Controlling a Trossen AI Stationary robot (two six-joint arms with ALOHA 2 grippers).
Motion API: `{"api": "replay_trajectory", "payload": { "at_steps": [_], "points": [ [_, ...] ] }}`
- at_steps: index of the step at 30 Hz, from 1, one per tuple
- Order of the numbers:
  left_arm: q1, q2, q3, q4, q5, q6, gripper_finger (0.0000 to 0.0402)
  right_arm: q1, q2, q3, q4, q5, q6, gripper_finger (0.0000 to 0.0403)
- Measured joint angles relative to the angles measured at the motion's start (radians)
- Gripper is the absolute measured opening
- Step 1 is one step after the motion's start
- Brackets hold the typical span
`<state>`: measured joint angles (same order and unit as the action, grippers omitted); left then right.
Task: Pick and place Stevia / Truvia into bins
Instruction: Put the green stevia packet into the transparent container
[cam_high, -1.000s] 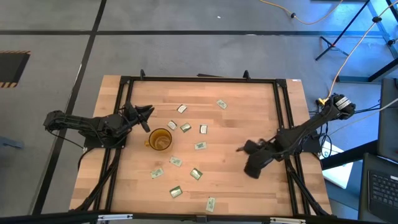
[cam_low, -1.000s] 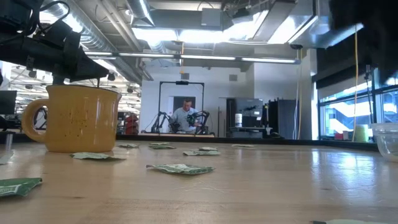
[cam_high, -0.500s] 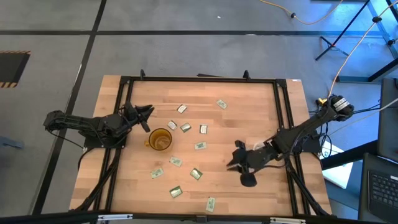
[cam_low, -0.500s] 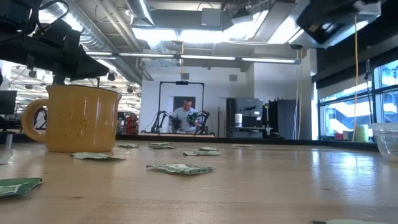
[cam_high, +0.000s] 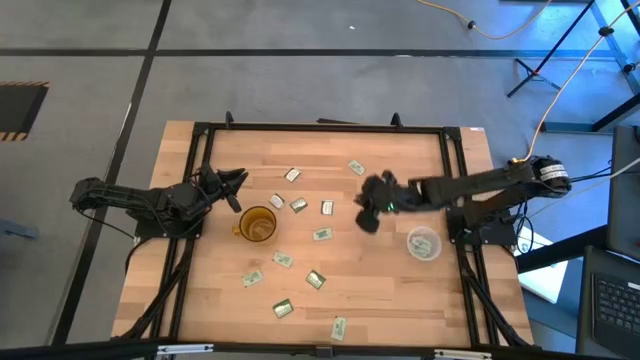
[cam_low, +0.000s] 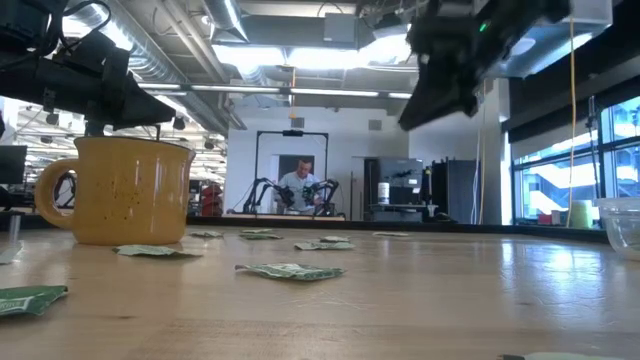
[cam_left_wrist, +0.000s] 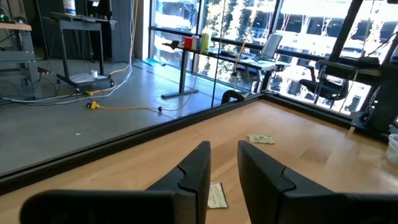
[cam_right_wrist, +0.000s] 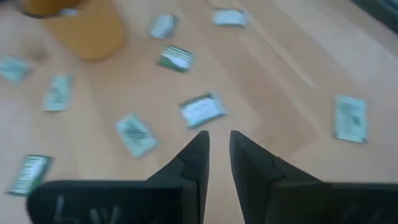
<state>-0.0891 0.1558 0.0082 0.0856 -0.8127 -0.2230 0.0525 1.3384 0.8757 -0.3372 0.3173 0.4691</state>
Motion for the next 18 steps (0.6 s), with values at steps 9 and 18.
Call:
{"api": "replay_trajectory", "payload": {
  "at_steps": [9, 18],
  "points": [
    [0.000, 0.000, 0.000, -0.007, -0.001, 0.000, 0.0075, -0.334, 0.038, 0.000, -0.004, -0.219, -0.094, 0.0069],
    [0.000, 0.000, 0.000, -0.007, -0.008, 0.027, 0.0075, -0.447, 0.251, 0.136, -0.090, -0.278, -0.190, 0.0069]
  ]
}}
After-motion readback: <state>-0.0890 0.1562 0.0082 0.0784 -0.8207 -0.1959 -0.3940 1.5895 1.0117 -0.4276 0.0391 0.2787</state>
